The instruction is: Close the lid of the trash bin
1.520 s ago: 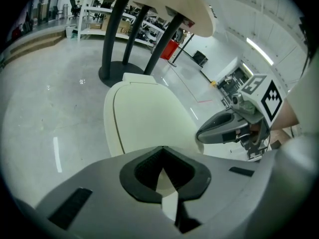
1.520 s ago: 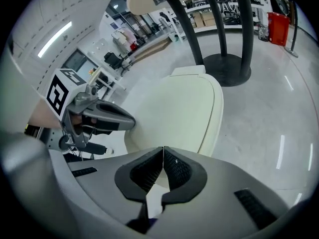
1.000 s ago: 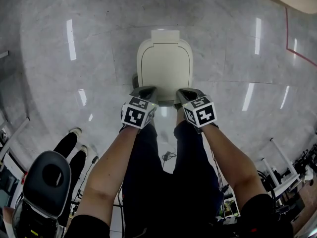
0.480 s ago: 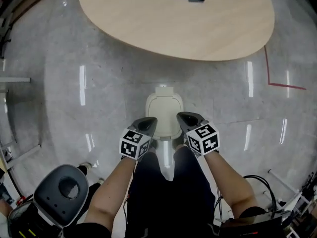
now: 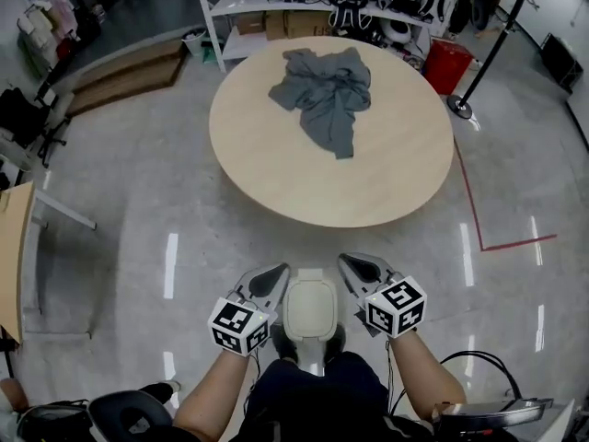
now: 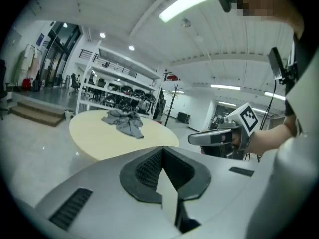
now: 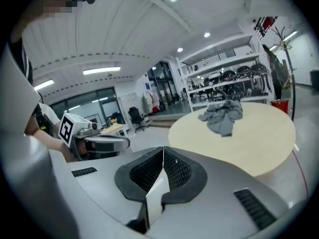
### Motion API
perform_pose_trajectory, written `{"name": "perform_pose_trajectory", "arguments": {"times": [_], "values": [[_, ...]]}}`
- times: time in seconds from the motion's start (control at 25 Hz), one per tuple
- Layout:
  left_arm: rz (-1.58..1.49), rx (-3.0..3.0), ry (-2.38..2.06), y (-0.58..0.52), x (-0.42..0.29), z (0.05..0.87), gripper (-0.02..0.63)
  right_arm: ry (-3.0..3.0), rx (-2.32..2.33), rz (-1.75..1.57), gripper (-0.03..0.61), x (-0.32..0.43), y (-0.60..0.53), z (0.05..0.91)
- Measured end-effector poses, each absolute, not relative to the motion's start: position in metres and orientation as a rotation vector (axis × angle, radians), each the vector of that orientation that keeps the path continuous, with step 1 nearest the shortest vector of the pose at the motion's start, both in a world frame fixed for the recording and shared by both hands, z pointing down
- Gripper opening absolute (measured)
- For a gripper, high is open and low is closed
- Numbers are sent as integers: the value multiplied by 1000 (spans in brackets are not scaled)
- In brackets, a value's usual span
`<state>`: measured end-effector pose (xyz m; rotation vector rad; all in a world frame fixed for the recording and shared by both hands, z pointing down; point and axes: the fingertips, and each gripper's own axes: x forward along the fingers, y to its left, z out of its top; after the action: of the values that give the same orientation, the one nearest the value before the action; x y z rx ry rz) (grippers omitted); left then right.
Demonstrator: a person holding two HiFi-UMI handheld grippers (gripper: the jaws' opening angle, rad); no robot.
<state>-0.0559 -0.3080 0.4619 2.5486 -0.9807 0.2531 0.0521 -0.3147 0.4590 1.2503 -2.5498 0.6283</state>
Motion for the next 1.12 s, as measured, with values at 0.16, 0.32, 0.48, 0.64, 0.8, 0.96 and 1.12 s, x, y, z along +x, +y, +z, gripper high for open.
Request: {"name": "perform_pose_trajectory", "arguments": {"times": [0.16, 0.32, 0.48, 0.64, 0.8, 0.96, 1.12], "values": [[137, 2679, -1019, -311, -52, 377, -2, -2654, 1294, 496, 9, 57, -318, 379], [27, 2751, -1087, -311, -53, 311, -2, -2734, 1323, 365, 9, 62, -320, 318], [3, 2833, -1105, -295, -47, 274, -2, -2779, 1296, 287, 9, 59, -309, 285], [-50, 2840, -1112, -277, -48, 257, -2, -2816, 1299, 258, 9, 62, -298, 269], [-57, 2815, -1146, -263, -48, 254, -2, -2849, 1303, 243, 9, 72, -287, 262], [-31, 2805, -1204, -249, -45, 255, -2, -2854, 1245, 167, 9, 71, -275, 264], [-43, 2781, -1247, -232, -42, 249, -2, -2907, 1052, 60, 9, 63, -247, 264]]}}
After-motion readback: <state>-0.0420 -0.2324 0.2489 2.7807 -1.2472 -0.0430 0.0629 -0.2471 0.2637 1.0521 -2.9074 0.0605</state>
